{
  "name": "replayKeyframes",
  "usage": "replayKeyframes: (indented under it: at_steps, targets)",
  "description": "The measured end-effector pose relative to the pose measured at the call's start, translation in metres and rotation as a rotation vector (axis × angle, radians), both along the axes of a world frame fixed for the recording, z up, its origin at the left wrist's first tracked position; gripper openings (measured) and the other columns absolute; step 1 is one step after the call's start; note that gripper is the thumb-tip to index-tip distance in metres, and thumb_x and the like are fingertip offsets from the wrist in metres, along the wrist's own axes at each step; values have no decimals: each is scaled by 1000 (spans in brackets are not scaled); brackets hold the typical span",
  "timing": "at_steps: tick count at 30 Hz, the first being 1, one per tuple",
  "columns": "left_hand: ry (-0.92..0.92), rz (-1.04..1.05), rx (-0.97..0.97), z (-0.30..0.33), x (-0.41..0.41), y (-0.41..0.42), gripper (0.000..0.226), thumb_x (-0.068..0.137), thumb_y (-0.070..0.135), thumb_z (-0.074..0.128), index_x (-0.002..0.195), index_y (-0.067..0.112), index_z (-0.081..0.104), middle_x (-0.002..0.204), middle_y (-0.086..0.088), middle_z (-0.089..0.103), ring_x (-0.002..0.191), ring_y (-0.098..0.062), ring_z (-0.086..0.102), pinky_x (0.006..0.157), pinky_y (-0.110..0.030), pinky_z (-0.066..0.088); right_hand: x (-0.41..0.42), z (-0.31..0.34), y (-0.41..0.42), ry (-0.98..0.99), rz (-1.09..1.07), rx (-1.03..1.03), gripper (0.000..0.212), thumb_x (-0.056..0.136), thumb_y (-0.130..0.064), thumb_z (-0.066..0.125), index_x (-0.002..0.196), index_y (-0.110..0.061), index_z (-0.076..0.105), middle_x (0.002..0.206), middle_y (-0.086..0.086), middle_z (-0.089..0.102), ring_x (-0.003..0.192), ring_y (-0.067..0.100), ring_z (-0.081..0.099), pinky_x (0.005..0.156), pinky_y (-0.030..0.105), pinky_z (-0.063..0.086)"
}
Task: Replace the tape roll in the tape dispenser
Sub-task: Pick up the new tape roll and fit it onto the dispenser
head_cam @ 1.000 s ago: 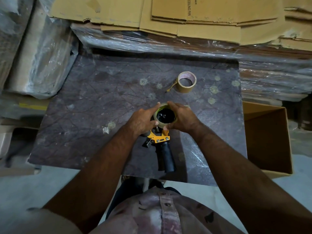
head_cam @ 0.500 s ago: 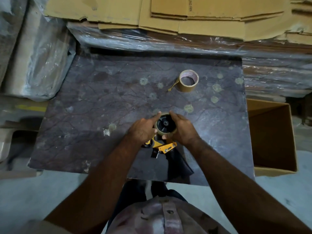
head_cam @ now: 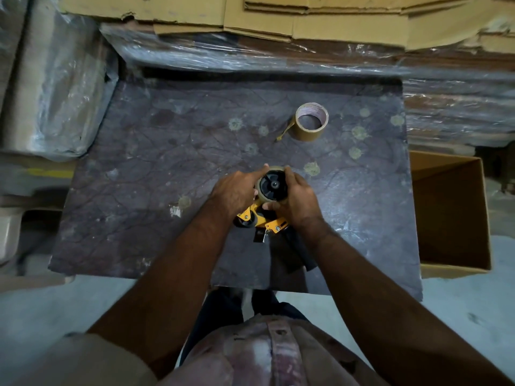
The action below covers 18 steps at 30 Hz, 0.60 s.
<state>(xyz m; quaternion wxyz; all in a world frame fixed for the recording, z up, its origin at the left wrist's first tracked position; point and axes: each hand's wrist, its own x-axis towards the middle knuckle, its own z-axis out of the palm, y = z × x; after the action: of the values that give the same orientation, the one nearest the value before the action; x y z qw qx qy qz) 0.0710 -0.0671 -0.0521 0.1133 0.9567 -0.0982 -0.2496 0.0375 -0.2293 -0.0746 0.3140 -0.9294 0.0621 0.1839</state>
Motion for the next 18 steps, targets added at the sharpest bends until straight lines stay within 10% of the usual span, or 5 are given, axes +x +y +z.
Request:
replayKeyframes:
  at_steps: [6, 12, 18]
  targets:
    - [-173, 152, -181, -9, -29, 12, 60, 97, 32, 61, 153, 28, 39, 160, -3, 42, 148, -29, 36, 114, -56, 36, -1, -1, -11, -15, 67, -4, 116, 67, -34, 91, 160, -19, 23, 156, 12, 40, 135, 36, 47, 105, 44, 45]
    - [-162, 161, -106, -11, -72, 21, 100, 67, 71, 75, 151, 28, 39, 154, -3, 34, 140, -28, 31, 107, -55, 39, 12, 4, -26, 13, 230, -17, 117, 69, -26, 91, 161, -20, 20, 158, 12, 36, 141, 32, 39, 111, 37, 37]
    - [-45, 168, -267, -11, -58, 24, 96, 69, 35, 91, 151, 14, 44, 156, -11, 34, 145, -30, 33, 118, -46, 34, 16, 6, -30, 42, 256, -8, 120, 69, -27, 91, 162, -21, 15, 160, 12, 33, 145, 34, 34, 116, 42, 35]
